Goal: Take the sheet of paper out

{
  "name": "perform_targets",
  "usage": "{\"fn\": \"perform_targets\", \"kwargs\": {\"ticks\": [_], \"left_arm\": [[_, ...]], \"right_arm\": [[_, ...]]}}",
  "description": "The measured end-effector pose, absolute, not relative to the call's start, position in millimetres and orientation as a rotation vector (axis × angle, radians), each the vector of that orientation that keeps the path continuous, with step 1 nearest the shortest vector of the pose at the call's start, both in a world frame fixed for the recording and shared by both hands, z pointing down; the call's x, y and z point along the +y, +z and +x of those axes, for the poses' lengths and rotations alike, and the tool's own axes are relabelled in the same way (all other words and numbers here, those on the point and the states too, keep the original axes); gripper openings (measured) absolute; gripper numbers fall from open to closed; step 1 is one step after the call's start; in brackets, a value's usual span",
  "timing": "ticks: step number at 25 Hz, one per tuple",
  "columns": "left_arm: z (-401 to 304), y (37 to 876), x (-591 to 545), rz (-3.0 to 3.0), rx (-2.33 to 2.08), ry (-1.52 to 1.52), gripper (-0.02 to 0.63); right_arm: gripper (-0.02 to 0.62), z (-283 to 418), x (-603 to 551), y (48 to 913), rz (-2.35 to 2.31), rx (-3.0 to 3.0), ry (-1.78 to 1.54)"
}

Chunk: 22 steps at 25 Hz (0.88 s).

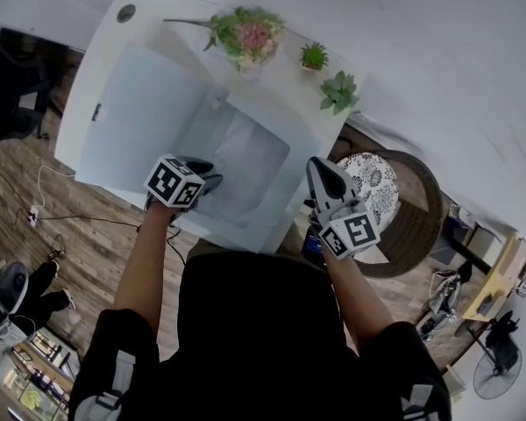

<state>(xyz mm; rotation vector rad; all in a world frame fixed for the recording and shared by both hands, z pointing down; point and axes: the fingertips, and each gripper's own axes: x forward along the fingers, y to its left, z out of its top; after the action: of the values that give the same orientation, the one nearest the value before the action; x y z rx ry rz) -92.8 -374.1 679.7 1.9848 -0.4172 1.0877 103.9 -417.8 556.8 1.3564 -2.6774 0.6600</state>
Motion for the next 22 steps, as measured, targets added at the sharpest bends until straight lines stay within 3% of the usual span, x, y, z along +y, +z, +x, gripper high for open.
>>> {"fn": "perform_targets", "kwargs": {"ticks": [13,16,22], "left_arm": [[-76,676,-371,1.95,-0.446,0.958,0.076],[-83,666,-374,1.967,-0.483,0.942,0.022],[-119,635,-389,1.997,-0.642,0.95,0.018]], "right_arm": [[0.011,108,-416,558,1.373,-2.676,0.666],[0.011,109,-416,555,1.377,-2.689,0.657],[0.011,110,-410,541,1.362,-2.745,0.624]]}}
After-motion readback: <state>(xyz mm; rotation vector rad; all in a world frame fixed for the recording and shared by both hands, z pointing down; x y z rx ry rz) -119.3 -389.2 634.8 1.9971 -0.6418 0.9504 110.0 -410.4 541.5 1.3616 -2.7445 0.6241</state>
